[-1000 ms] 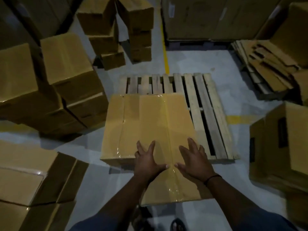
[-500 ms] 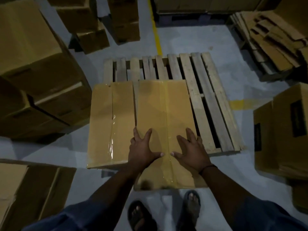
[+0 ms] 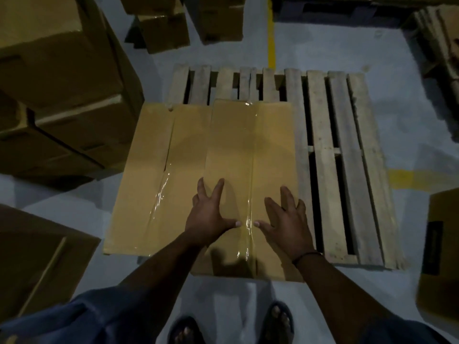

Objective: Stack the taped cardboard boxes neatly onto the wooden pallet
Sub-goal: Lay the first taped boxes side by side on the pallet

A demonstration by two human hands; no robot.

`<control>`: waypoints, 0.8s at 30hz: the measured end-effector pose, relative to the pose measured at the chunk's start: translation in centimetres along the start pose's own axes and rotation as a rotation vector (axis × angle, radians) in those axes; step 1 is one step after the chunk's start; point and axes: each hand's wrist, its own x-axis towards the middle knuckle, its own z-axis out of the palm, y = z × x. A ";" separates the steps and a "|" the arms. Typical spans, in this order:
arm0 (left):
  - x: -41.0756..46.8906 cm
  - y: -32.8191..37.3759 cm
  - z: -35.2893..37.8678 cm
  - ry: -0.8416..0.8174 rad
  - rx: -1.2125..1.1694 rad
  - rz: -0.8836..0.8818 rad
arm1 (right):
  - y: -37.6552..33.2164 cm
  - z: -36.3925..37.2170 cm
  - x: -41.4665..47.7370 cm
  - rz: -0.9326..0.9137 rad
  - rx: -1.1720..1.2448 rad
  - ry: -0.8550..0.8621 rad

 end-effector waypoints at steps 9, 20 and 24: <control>5.5 -2.2 2.0 0.008 0.113 -0.081 | 1.7 3.8 4.7 0.051 0.130 -0.001; 1.6 -3.6 3.0 -0.219 0.330 -0.070 | 1.6 3.7 5.2 0.043 0.020 -0.120; -2.2 -5.1 3.3 -0.270 0.432 -0.064 | 1.6 3.2 2.8 0.010 0.010 -0.155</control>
